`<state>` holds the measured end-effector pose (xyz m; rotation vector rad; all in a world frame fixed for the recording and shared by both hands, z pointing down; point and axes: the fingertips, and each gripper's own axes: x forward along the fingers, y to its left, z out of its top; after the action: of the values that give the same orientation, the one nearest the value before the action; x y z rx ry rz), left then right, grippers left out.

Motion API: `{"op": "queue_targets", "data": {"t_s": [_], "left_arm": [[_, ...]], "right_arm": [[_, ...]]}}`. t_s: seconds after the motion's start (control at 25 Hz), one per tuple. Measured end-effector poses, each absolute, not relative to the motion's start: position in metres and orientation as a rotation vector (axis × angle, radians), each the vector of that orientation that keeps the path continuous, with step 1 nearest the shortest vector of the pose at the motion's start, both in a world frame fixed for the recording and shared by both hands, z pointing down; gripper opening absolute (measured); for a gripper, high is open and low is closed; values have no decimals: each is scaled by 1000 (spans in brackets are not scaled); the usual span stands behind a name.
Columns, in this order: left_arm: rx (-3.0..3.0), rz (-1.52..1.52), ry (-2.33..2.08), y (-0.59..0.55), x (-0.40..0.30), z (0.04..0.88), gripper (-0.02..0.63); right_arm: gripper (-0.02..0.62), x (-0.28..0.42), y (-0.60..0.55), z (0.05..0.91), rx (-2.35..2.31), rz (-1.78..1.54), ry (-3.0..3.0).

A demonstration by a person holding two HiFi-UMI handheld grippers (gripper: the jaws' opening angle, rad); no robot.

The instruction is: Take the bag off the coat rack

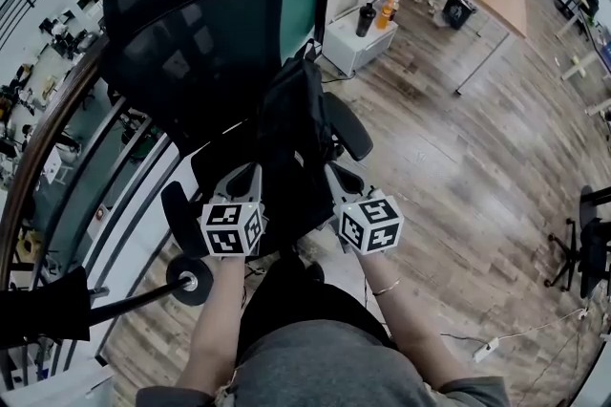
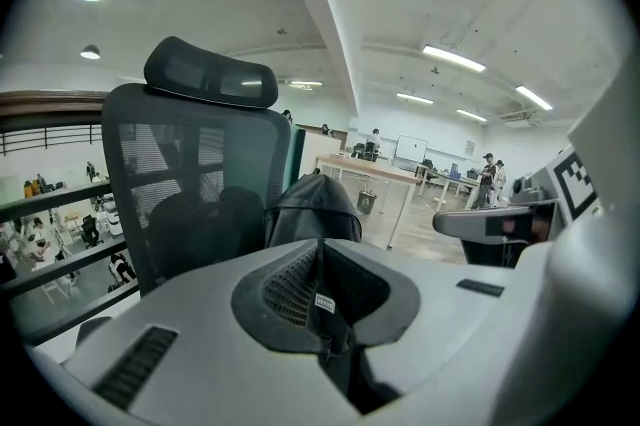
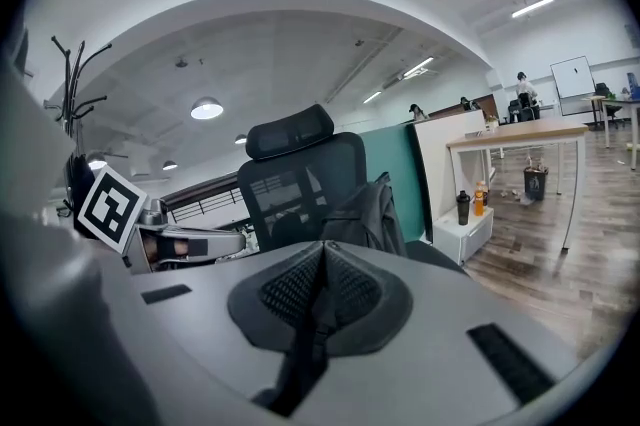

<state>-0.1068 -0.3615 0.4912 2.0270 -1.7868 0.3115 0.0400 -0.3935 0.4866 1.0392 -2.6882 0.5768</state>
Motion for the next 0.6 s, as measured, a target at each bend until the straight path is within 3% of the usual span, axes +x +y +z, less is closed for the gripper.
{"op": "queue_targets", "data": {"t_s": [0.6], "left_arm": [[2020, 295, -1813, -341, -102, 483, 35]], "right_arm": [[2, 66, -382, 482, 1122, 554, -2625]]}}
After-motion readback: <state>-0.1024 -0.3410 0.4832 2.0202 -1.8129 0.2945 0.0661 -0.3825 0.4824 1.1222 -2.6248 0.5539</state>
